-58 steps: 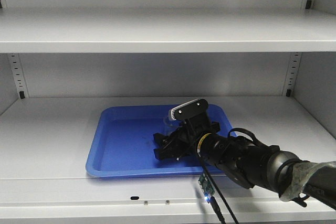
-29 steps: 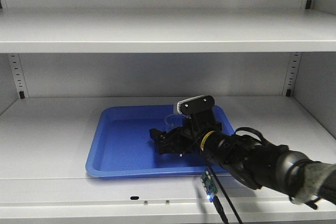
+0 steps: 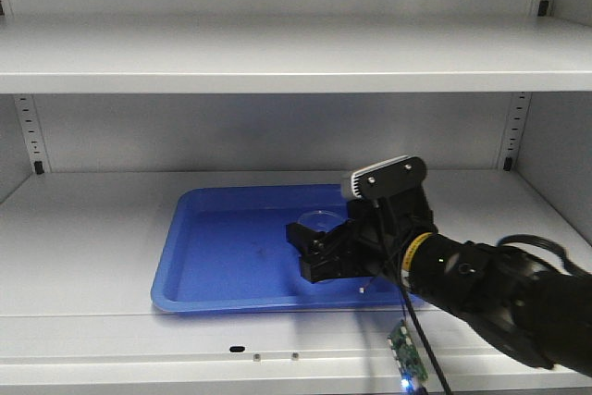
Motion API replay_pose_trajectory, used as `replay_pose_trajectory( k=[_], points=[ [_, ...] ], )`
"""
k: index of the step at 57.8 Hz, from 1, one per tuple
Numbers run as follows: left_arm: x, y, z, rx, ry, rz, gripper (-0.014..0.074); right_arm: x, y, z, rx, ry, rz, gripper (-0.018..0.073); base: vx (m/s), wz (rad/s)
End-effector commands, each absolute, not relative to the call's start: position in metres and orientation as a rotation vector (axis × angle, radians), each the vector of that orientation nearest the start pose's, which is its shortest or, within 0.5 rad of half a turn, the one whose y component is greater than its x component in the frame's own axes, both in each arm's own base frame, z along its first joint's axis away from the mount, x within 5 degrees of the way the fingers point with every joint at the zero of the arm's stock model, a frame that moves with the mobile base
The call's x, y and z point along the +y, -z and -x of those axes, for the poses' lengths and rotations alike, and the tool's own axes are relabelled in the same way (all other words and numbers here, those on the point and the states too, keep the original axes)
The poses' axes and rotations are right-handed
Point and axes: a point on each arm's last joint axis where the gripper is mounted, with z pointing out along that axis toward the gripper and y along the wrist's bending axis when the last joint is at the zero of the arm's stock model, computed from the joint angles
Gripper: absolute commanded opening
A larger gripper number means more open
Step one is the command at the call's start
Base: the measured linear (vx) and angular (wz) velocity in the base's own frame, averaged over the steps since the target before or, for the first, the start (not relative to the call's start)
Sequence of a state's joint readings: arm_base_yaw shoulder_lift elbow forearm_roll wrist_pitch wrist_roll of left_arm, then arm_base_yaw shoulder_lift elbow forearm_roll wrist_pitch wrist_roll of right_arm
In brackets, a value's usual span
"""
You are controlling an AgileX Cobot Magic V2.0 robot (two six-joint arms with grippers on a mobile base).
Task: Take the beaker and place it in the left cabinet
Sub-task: 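Open the right gripper and release the beaker upright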
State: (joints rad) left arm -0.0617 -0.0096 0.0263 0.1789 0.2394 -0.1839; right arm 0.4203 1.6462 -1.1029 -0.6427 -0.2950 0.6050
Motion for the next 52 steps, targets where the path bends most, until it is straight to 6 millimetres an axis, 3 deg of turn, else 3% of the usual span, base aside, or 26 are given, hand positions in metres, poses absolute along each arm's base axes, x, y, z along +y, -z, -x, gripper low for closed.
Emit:
replay_pose_trajectory(
  k=[1,23,30,40,52],
  points=[
    [-0.001,-0.195,-0.055,1.632,0.037,-0.017,0.0004,0.163,-0.327,-0.321,1.604,-0.474,0.513,0.0637,0.0,0.0],
    [-0.001,-0.195,-0.055,1.632,0.037,-0.017,0.0004,0.121,-0.332,-0.231,1.605,-0.49,0.462,0.0624,0.0,0.0],
    [-0.001,-0.195,-0.055,1.632,0.037,-0.017,0.0004,0.111,-0.334,-0.211,1.584,-0.482,0.454,0.0605,0.0,0.0],
    [-0.001,-0.195,-0.055,1.632,0.037,-0.017,0.0004,0.104,-0.329,-0.194,1.574,-0.486,0.453,0.0563,0.0,0.0],
    [-0.001,-0.195,-0.055,1.632,0.037,-0.017,0.0004,0.097,-0.323,-0.192,1.648,-0.423,0.429,0.0499,0.0,0.0]
  ],
)
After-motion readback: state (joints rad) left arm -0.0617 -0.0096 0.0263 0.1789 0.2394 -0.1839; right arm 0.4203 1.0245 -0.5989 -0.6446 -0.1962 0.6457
